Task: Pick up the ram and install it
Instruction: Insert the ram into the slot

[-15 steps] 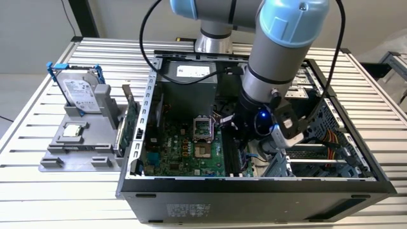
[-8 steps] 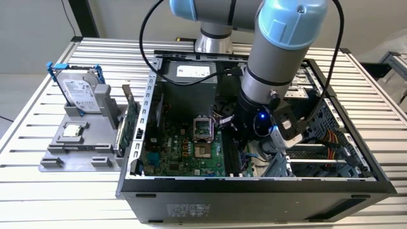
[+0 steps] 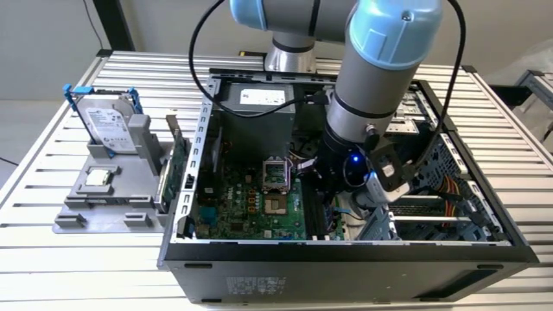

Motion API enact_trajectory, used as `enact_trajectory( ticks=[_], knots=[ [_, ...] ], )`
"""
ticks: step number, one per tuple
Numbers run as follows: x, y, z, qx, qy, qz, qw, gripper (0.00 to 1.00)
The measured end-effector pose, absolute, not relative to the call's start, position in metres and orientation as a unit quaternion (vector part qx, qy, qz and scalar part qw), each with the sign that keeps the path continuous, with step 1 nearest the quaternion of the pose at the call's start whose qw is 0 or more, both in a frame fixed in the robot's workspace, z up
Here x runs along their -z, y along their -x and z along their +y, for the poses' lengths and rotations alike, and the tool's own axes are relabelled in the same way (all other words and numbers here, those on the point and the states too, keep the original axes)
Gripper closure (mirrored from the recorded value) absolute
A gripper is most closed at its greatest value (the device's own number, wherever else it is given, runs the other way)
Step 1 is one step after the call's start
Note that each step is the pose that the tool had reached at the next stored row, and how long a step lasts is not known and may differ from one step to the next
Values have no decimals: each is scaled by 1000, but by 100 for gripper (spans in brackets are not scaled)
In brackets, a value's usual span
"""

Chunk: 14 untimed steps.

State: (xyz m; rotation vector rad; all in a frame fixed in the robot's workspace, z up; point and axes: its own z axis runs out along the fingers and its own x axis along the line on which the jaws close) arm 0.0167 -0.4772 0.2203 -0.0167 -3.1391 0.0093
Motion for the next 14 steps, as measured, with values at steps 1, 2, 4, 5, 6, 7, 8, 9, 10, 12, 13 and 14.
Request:
enact_trajectory(
  ticks=[1, 2, 4, 5, 6, 7, 8, 9, 10, 12, 13, 14],
  knots=[
    [-220, -17, -477, -3, 5, -1000, 1, 100],
    [-219, -17, -477, -3, 5, -1000, 1, 100],
    [-218, -17, -477, -3, 5, -1000, 1, 100],
    [-217, -17, -477, -3, 5, -1000, 1, 100],
    [-217, -17, -477, -3, 5, -1000, 1, 100],
    [-217, -17, -477, -3, 5, -1000, 1, 100],
    [-217, -17, -477, -3, 5, -1000, 1, 100],
    [-217, -17, -477, -3, 5, -1000, 1, 100],
    [-217, -17, -477, -3, 5, -1000, 1, 100],
    [-217, -17, -477, -3, 5, -1000, 1, 100],
    [-217, -16, -477, -3, 5, -1000, 1, 100],
    [-217, -16, -477, -3, 5, -1000, 1, 100]
  ],
)
